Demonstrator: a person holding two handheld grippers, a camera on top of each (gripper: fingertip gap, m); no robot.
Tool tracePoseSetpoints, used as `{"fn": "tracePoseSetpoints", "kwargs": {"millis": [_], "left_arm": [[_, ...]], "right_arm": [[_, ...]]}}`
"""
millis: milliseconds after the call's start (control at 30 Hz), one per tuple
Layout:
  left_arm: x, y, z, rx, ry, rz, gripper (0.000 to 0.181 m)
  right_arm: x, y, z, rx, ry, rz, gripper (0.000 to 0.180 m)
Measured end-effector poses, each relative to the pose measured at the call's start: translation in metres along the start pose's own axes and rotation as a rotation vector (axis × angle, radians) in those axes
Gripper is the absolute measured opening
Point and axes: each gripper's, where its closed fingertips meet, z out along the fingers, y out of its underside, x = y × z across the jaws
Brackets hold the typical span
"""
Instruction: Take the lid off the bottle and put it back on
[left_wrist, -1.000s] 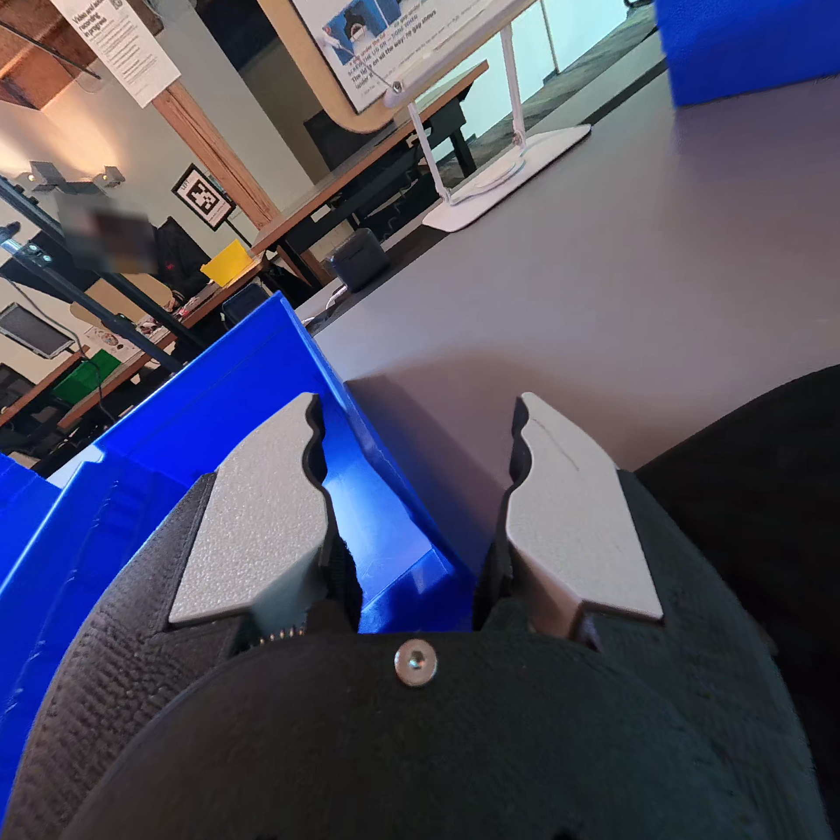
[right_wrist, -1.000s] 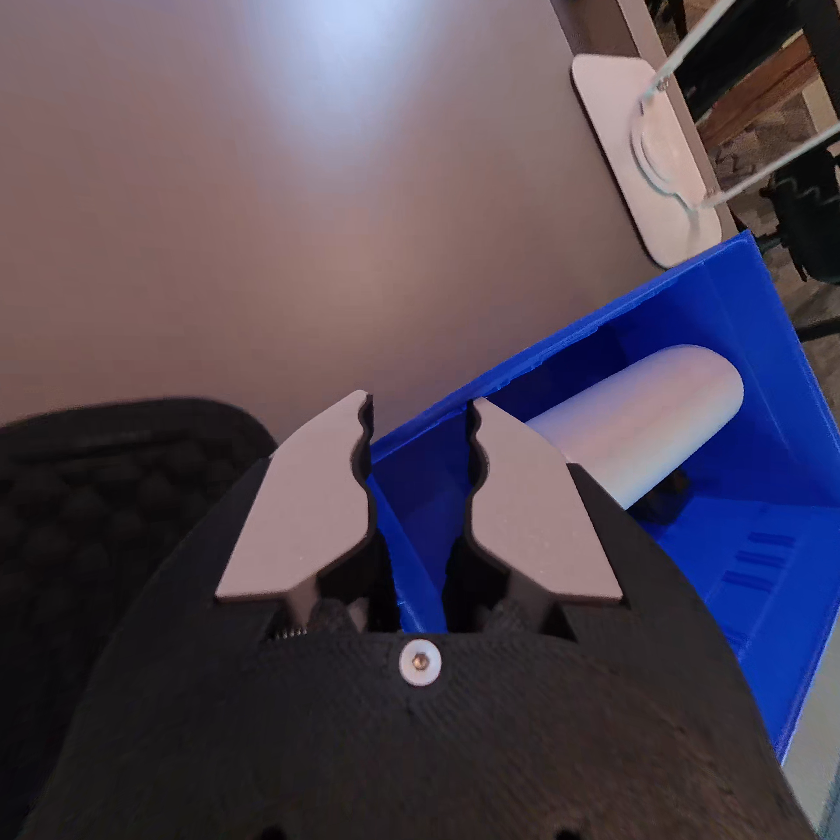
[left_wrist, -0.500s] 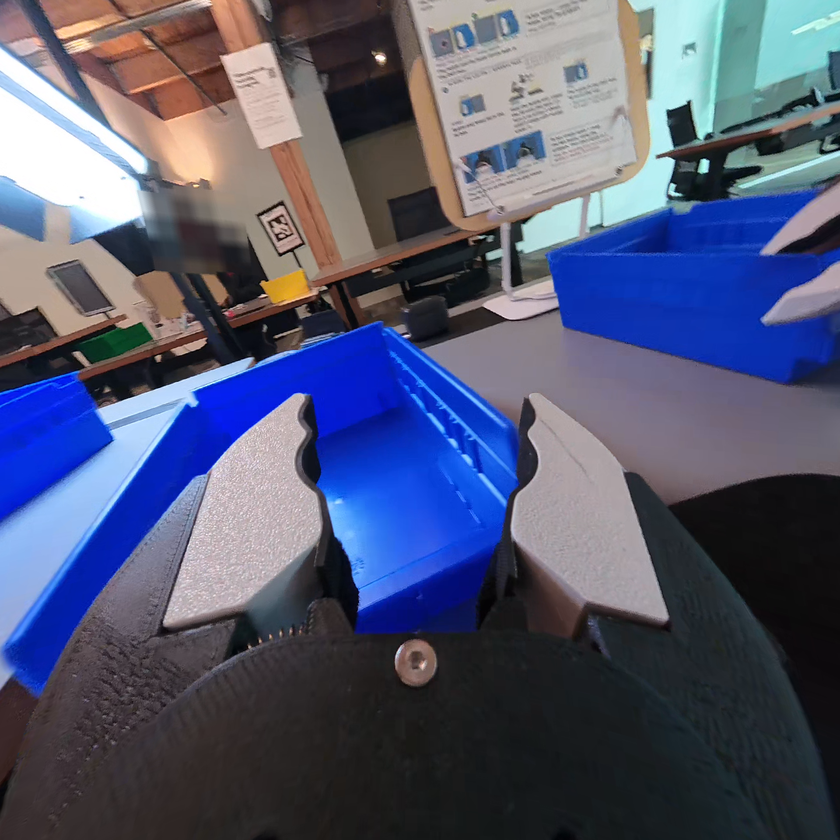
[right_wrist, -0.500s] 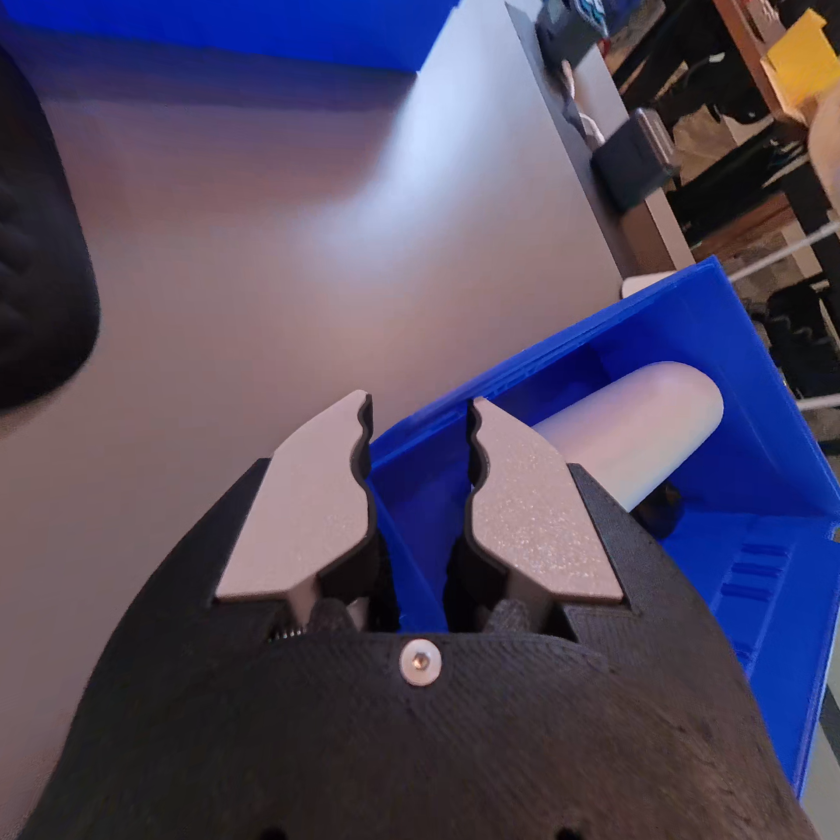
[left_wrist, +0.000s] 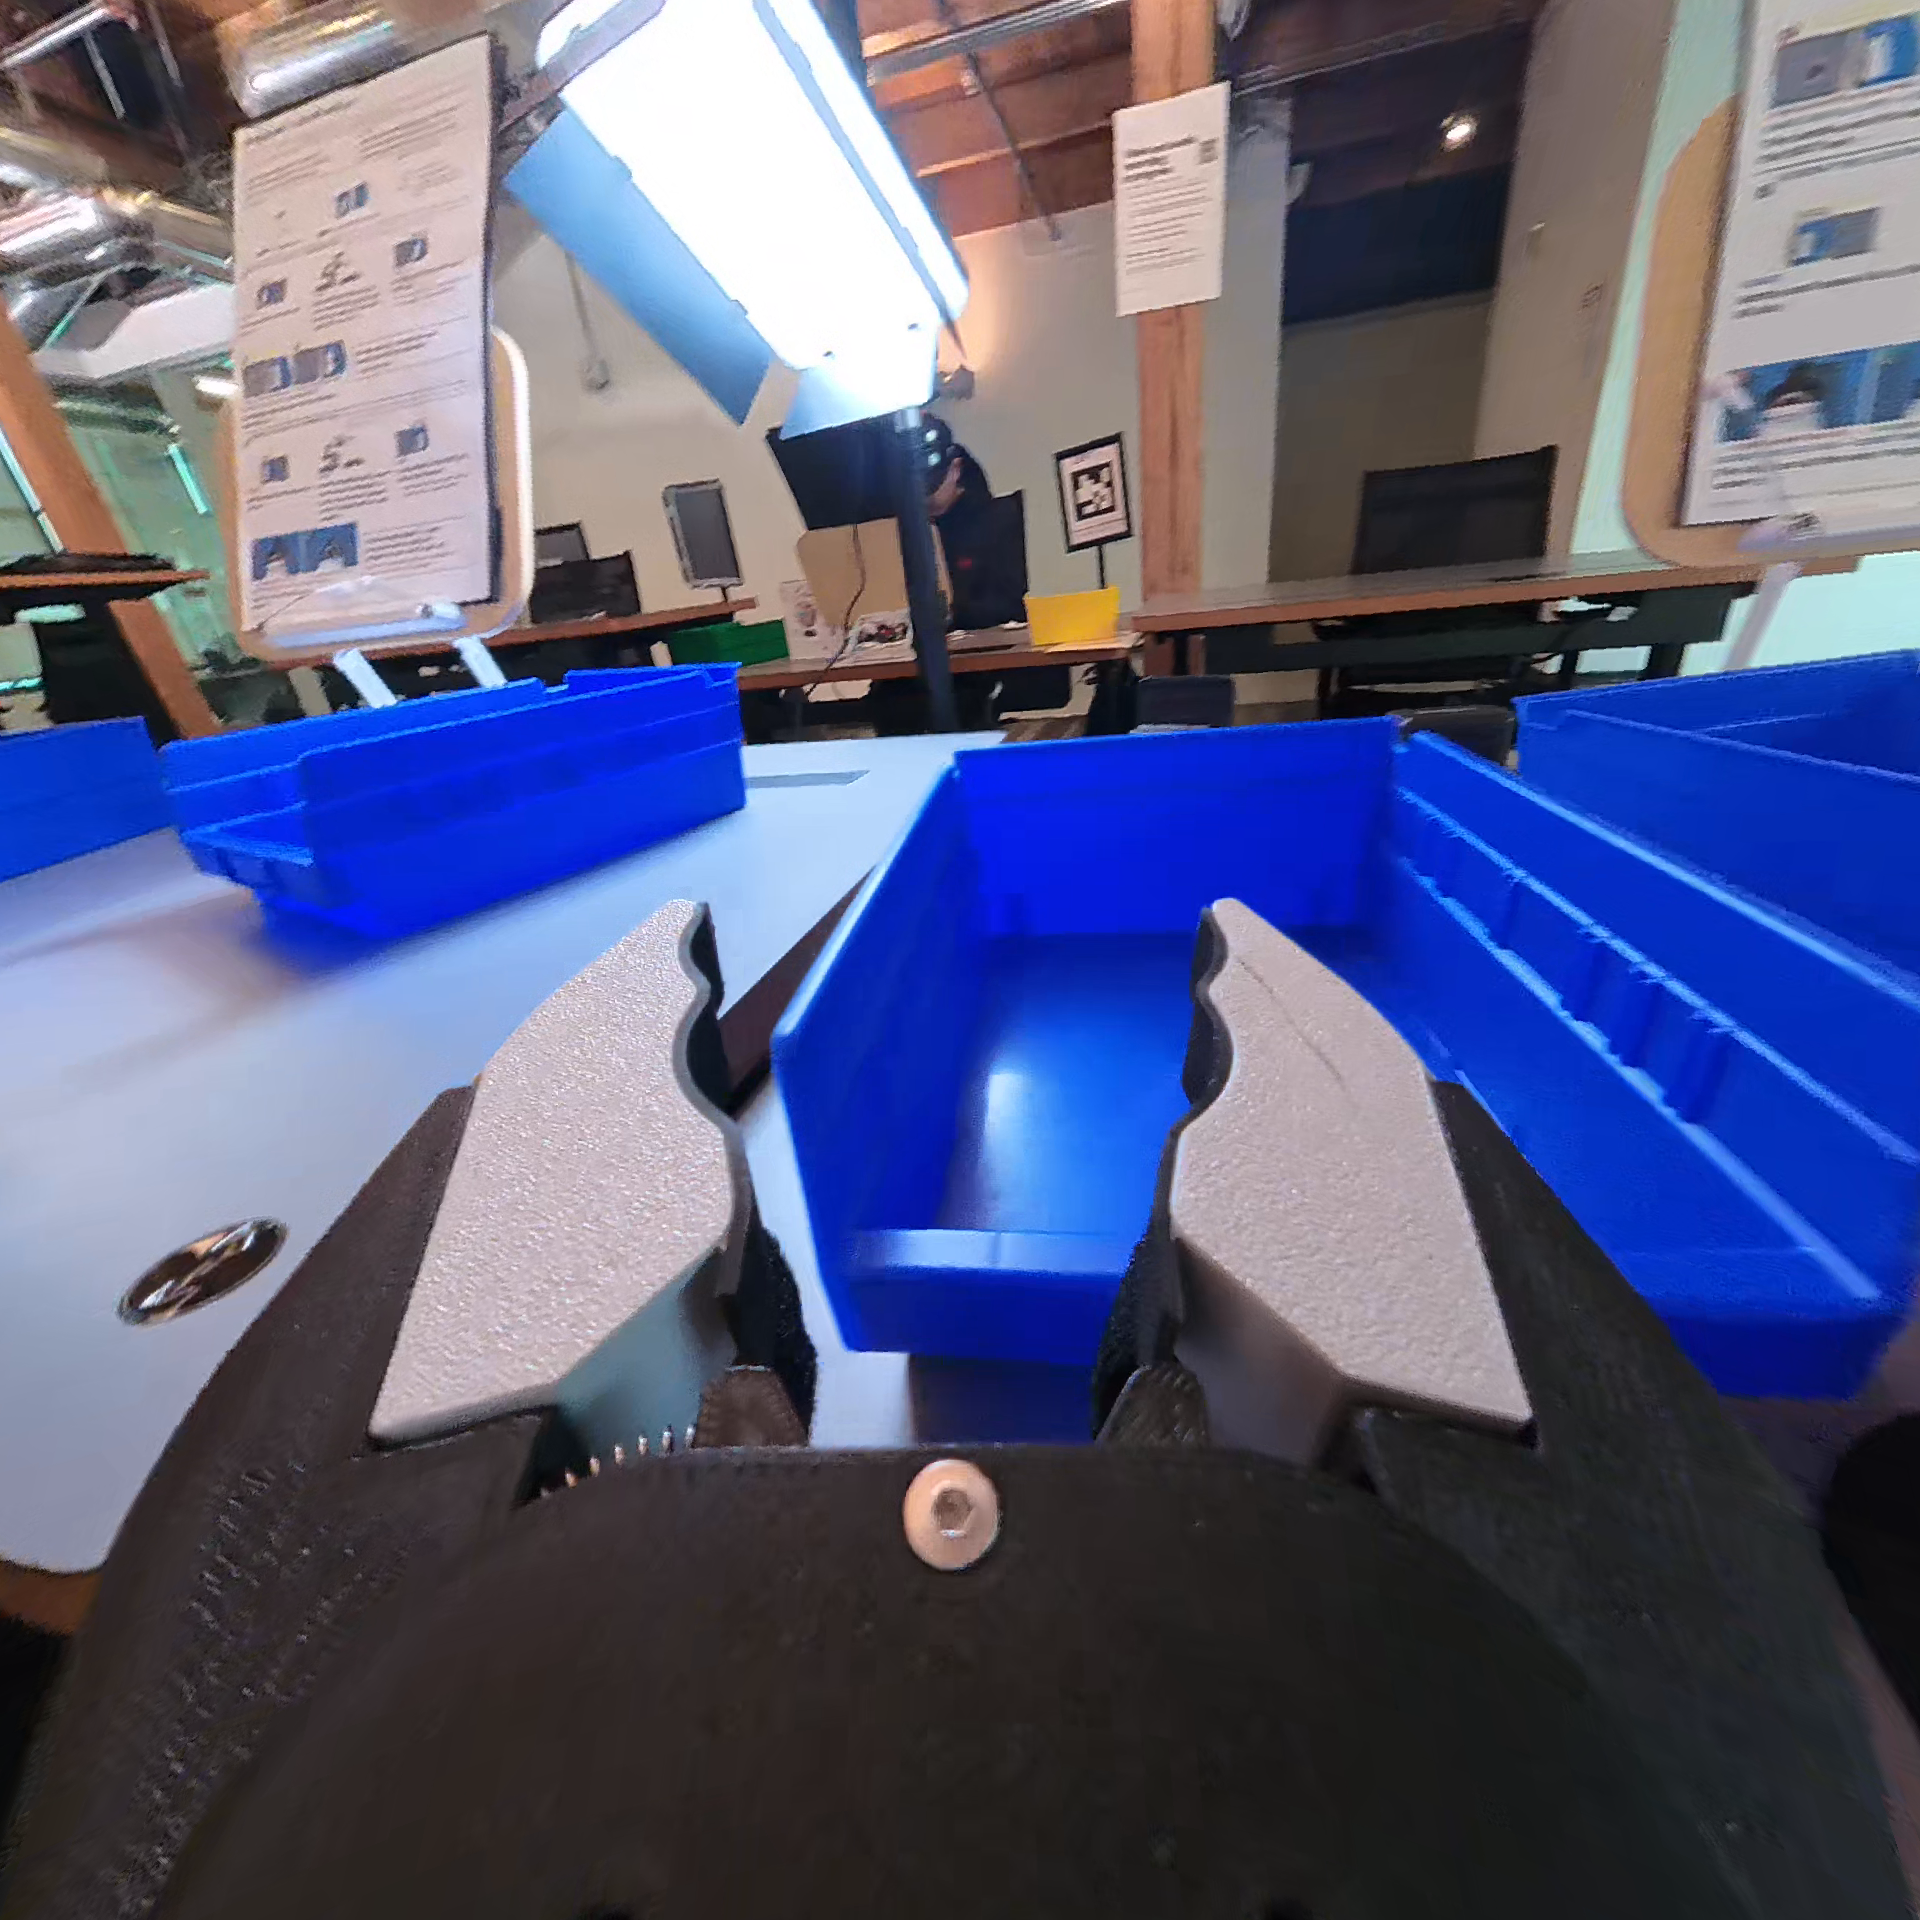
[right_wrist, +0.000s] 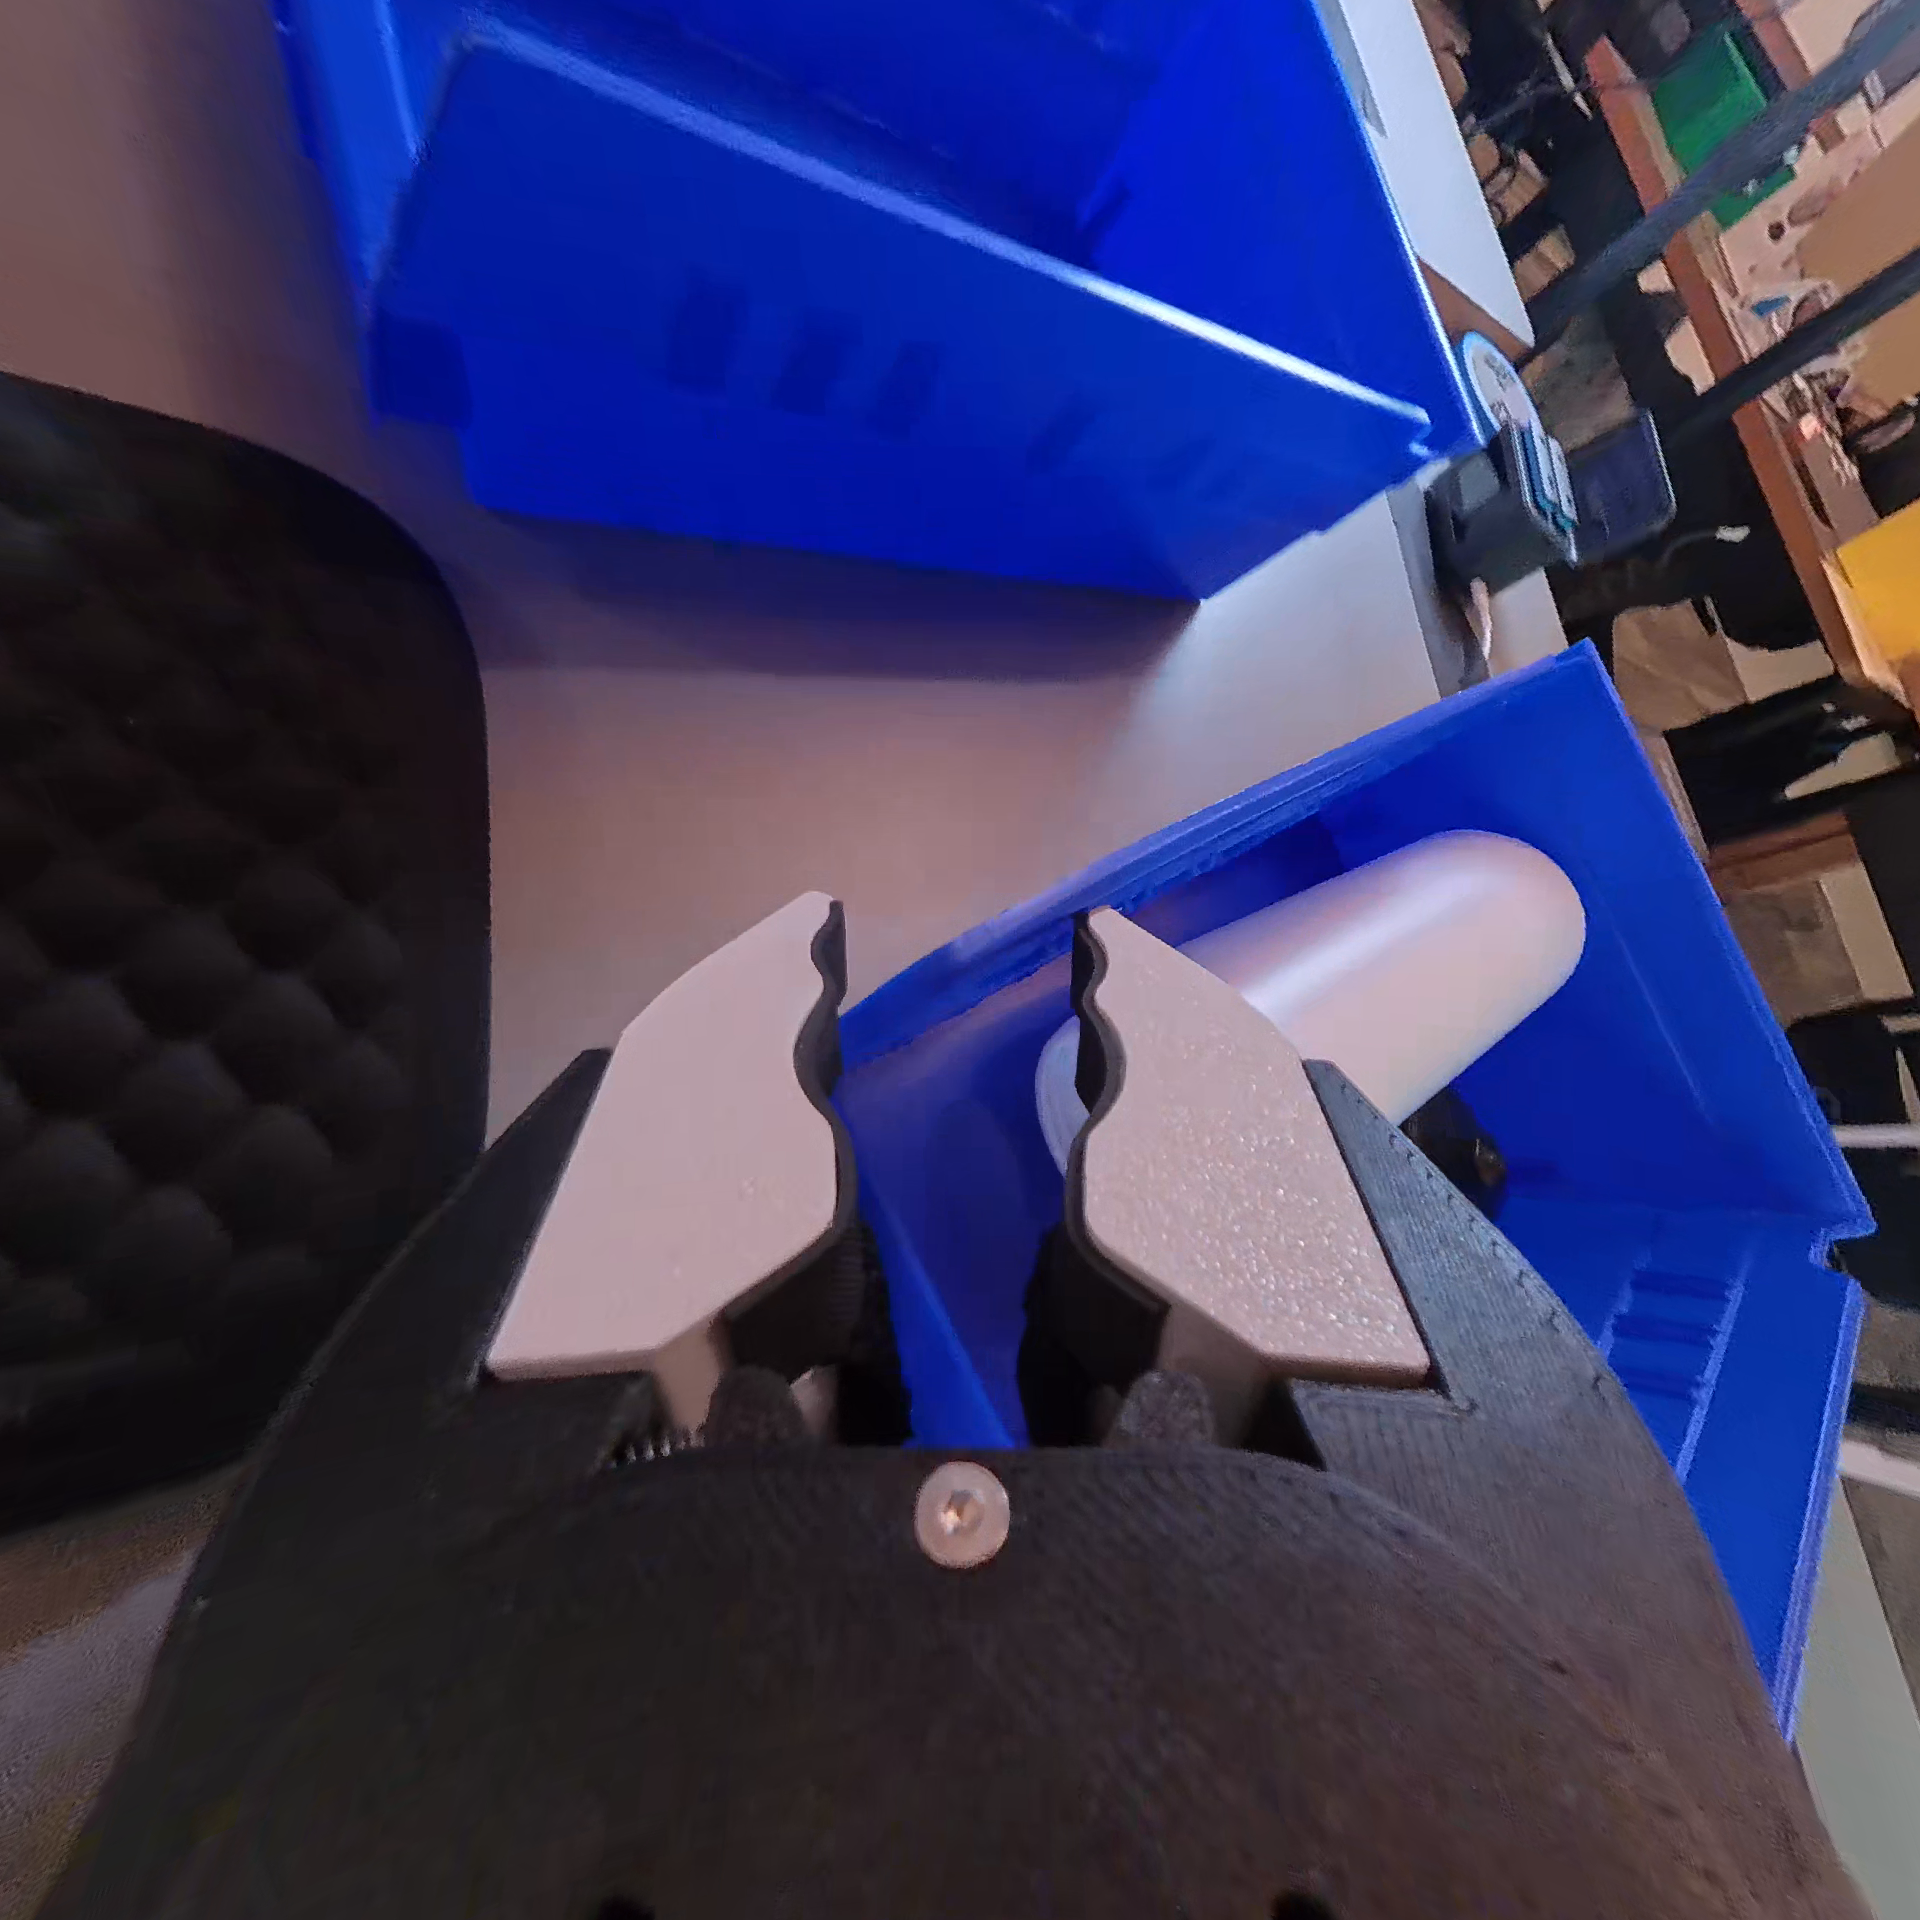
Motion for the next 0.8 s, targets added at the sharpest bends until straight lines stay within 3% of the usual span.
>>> {"fn": "tracePoseSetpoints", "kwargs": {"millis": [267,533,600,667,800], "left_arm": [[-0.007,0.037,0.018,-0.141,0.044,0.005,0.086],[-0.008,0.067,0.052,-0.293,0.120,-0.013,0.081],[-0.016,0.071,0.059,-0.312,0.088,-0.012,0.061],[-0.025,0.070,0.062,-0.296,0.061,-0.017,0.012],[-0.021,0.067,0.059,-0.277,0.101,-0.078,0.004]], "right_arm": [[-0.006,-0.024,0.020,0.138,-0.088,-0.025,0.042],[-0.010,-0.033,0.029,0.145,-0.097,-0.057,0.045],[-0.012,-0.031,0.028,0.144,-0.113,-0.078,0.050],[-0.016,-0.033,0.026,0.163,-0.116,-0.126,0.066],[-0.015,-0.047,0.017,0.213,-0.024,-0.145,0.073]]}}
